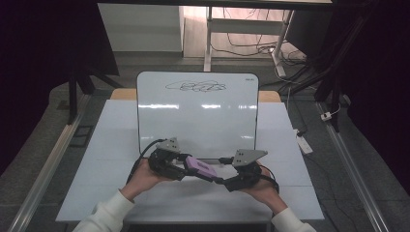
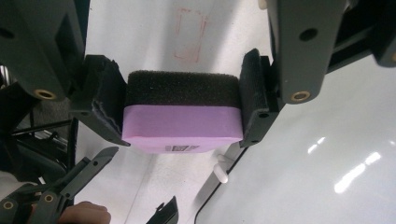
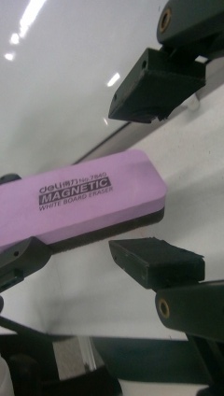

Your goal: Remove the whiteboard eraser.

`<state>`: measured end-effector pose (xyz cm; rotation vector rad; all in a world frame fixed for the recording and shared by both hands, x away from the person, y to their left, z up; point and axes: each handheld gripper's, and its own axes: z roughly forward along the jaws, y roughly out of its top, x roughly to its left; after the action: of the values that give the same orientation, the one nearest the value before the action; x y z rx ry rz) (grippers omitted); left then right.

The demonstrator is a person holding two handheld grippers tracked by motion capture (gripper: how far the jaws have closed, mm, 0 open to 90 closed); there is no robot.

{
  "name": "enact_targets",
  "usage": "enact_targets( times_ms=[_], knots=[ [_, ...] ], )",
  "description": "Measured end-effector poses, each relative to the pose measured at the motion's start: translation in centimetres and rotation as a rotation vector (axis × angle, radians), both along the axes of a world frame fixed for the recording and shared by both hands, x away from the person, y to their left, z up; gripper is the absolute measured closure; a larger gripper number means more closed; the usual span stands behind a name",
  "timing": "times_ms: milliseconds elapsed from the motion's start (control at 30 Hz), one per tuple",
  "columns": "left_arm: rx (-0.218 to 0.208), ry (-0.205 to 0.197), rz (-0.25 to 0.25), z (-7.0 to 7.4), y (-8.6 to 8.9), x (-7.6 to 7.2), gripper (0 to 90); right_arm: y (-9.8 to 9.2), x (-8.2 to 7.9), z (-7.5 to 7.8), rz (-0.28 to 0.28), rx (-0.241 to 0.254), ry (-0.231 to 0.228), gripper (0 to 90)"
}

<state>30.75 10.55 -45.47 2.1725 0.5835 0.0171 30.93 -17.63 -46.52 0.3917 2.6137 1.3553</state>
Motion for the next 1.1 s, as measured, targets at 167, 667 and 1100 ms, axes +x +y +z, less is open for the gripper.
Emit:
enact_targets(
  times_ms=[167,667,1100],
  knots=[
    [0.011,-0.014,-0.025,0.0,-0.3,-0.2,39.7,0.4,0.3,-0.1,0.03,-0.018,0.04,27.8],
    [0.015,-0.048,-0.111,0.1,-0.8,-0.8,39.7,2.3,2.3,-0.2,0.186,-0.046,0.184,25.9],
    [0.039,-0.077,-0.203,0.1,-1.1,-1.2,39.9,3.3,2.6,-1.0,0.324,-0.077,0.271,37.0]
  ],
)
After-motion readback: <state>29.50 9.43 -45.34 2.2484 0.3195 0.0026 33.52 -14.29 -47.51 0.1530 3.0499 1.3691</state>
